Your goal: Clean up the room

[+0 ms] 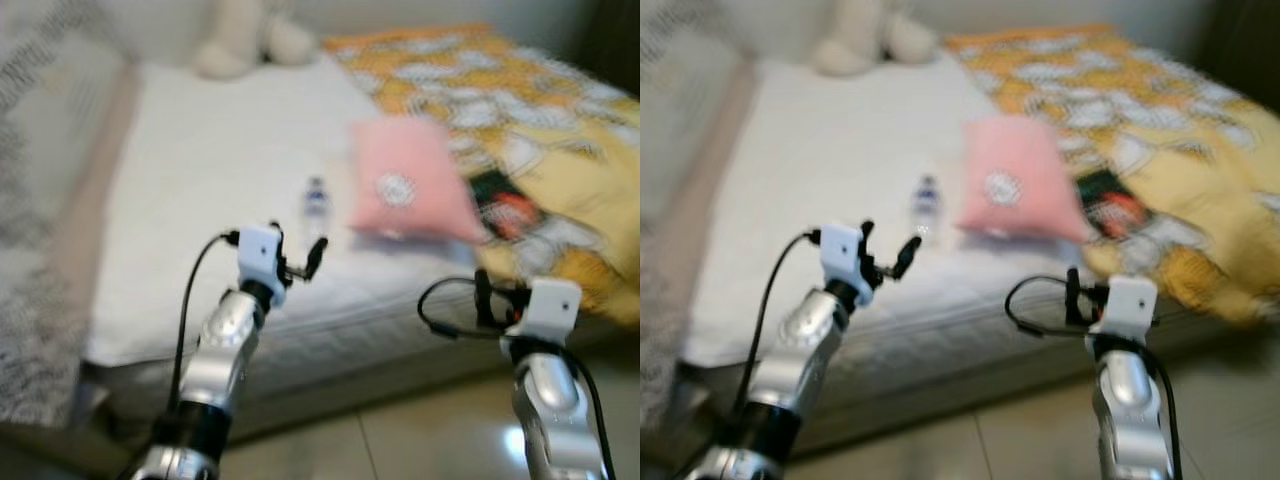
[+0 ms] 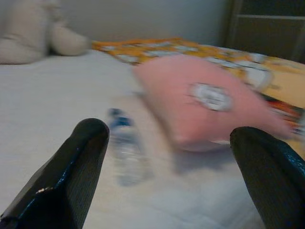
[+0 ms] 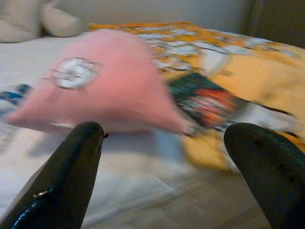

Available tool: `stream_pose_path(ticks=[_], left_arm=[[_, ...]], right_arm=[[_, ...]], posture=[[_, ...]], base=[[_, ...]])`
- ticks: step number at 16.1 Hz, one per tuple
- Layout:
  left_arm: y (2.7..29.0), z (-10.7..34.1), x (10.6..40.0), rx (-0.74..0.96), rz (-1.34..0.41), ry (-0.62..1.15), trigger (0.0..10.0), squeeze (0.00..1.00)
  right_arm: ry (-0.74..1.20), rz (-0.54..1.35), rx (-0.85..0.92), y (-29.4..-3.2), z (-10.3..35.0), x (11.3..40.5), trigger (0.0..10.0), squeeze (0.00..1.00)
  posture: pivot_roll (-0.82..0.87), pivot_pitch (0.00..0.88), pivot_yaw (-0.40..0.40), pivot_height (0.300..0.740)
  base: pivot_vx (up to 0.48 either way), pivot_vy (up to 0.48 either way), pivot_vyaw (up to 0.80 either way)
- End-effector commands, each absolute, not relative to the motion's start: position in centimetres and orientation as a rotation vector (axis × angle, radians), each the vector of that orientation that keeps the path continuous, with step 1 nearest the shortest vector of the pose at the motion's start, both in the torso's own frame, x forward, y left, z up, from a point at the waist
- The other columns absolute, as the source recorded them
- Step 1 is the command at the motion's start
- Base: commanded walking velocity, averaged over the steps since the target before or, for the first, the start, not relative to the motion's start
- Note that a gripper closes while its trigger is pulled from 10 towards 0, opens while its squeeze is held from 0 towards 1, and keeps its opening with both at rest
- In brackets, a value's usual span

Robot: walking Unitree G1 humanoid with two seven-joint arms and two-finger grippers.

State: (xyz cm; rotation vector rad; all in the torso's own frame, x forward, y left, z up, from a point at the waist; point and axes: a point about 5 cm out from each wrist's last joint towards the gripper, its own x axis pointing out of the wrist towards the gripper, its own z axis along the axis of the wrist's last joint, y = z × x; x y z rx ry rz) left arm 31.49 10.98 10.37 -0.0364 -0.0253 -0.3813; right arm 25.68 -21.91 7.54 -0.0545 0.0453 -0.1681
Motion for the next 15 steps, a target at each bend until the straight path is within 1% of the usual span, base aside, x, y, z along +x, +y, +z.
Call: stream_pose_path(ticks=[1,5,8,10,12,15], left_arm=[[11.5,10.6,31.7,-0.033,-0.366,-0.034,10.0,0.0],[11.4,10.6,31.7,-0.032,-0.367,-0.035,10.0,0.0],[11.0,10.8,31.7,-0.01,-0.389,-0.037,10.0,0.0],[11.0,11.1,32.9,0.019,-0.352,-0.023,10.0,0.0],[10.9,12.3,34.3,0.007,-0.341,-0.038,10.0,0.0],[10.4,13.5,35.6,0.002,-0.345,-0.059,10.0,0.0]], right_arm=[[0.043,-0.134,-0.05,-20.9,7.5,25.9,10.0,0.0],[0.04,-0.13,-0.051,-20.9,7.6,25.8,10.0,0.0],[-0.063,-0.132,-0.086,-20.5,10.2,26.0,10.0,0.0],[-0.055,-0.128,-0.082,-20.7,10.3,25.8,10.0,0.0],[-0.042,-0.132,-0.081,-20.9,10.1,25.4,10.0,0.0],[-0.024,-0.148,-0.077,-20.9,10.0,24.5,10.0,0.0]], posture=[[-0.12,0.0,0.031,0.74],[-0.12,0.0,0.03,0.74],[-0.13,0.0,0.029,0.74],[-0.14,0.0,0.025,0.74],[-0.16,0.0,0.031,0.74],[-0.19,0.0,0.047,0.74]], base=[[0.461,0.0,0.0],[0.461,0.0,0.0],[0.461,0.0,0.0],[0.36,0.0,0.0],[0.0,0.0,0.0],[0.424,0.0,0.0]])
